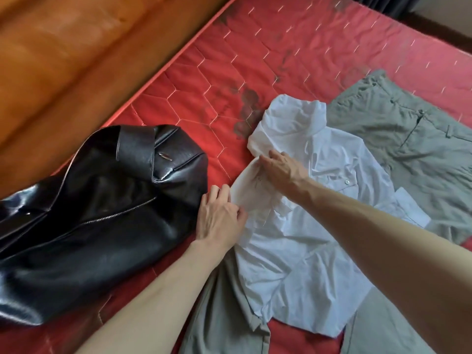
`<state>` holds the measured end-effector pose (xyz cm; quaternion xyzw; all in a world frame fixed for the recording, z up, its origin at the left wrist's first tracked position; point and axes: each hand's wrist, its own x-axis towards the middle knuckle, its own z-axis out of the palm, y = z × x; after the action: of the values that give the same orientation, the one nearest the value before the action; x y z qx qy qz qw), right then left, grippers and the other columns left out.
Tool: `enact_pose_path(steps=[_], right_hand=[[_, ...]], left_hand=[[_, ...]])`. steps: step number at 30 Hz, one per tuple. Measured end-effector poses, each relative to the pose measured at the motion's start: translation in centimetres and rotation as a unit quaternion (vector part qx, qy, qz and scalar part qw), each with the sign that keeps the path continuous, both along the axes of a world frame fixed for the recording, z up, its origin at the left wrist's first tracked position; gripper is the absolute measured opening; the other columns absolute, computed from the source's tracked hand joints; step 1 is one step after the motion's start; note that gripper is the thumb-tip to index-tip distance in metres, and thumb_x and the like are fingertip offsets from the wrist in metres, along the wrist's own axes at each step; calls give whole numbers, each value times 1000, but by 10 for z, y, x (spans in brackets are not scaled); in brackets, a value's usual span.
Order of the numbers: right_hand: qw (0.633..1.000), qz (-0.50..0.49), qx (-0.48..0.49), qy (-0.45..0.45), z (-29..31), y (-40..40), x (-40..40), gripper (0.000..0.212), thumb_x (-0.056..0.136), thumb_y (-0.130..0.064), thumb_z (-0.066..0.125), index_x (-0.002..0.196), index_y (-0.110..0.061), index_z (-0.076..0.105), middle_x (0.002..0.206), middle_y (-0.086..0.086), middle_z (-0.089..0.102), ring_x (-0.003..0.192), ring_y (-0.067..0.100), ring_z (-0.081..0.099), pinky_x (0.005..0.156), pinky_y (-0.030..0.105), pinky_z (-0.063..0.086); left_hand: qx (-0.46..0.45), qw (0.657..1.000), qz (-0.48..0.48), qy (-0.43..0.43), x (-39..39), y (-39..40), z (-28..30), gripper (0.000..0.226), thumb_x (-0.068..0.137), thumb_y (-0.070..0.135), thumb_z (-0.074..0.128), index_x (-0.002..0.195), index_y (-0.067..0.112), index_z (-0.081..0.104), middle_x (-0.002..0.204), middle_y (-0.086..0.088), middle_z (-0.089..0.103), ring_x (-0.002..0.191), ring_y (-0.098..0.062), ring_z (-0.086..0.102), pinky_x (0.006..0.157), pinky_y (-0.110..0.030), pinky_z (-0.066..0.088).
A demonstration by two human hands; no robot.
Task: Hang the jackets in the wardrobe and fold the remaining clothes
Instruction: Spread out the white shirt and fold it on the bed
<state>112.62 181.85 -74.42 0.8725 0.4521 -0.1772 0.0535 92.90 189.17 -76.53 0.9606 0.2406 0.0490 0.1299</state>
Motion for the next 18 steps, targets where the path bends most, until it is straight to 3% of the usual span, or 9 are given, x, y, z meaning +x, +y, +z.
enact_pose_path(steps=[5,8,10,13,18], right_hand=[[996,-13,18,-84,39,-50,13,37,95,-7,54,131,-14,50,119,8,56,103,34,60,75,41,39],[990,-44,40,-124,70,-83,18,35,82,-3,61,113,-12,48,102,9,59,91,37,61,67,41,35],[986,-58,55,-150,95,-104,17,38,74,-4,67,107,-11,48,99,11,58,89,37,60,64,41,37],[973,-24,81,-213,141,-132,2,39,67,-1,68,102,-11,53,100,12,57,89,36,57,69,44,45],[946,14,187,-265,245,-179,-31,53,52,3,68,103,-11,64,109,11,60,100,30,46,90,39,36]], left_hand=[[-75,996,50,6,0,-10,28,12,77,20,66,74,14,56,98,-5,41,85,-29,49,62,-37,39],[-154,982,99,56,4,-24,50,32,83,14,66,100,16,39,109,-4,35,87,-33,57,62,-37,38],[-182,973,113,88,7,-37,71,38,87,12,62,113,14,35,115,-9,45,94,-39,62,68,-39,38],[-194,970,90,118,11,-56,116,31,90,10,57,116,15,39,115,-11,55,100,-42,62,72,-41,39],[-105,981,87,138,24,-76,224,16,95,15,48,107,19,57,117,-5,55,112,-32,58,87,-42,45]])
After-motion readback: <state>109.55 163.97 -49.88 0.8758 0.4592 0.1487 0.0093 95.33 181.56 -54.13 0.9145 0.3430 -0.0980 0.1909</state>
